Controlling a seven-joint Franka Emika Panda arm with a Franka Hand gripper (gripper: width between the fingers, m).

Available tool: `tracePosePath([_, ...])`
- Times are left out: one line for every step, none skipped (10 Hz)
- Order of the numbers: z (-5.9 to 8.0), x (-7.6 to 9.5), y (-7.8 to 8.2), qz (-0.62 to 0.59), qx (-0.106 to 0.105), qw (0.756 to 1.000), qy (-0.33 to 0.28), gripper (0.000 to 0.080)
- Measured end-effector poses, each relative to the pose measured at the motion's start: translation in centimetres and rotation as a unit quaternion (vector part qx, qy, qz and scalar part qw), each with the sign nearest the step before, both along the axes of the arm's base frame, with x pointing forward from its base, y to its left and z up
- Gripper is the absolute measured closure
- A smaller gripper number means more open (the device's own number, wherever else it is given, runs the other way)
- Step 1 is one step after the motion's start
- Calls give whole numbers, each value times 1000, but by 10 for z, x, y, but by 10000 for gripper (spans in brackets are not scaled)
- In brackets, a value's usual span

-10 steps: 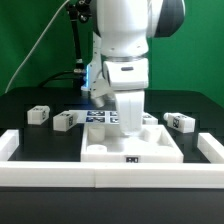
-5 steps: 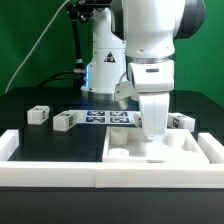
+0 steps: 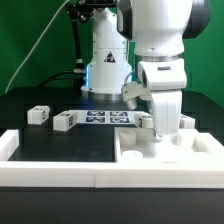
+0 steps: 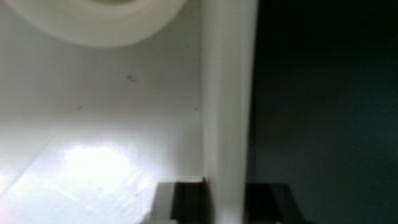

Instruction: Assemble one leg

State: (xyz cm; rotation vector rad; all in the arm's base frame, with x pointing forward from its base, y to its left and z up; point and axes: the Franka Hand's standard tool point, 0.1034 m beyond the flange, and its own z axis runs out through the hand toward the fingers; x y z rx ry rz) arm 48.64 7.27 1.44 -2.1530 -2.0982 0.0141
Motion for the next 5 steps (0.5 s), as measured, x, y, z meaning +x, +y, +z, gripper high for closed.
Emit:
tracePosePath([0, 0, 0, -1, 0, 1000, 0, 729])
tracePosePath([0, 0, -1, -1, 0, 1000, 0, 631])
tracePosePath([0, 0, -1, -2, 0, 1000, 0, 491])
tracePosePath([0, 0, -1, -2, 0, 1000, 0, 491])
tracePosePath([0, 0, -1, -2, 0, 1000, 0, 354])
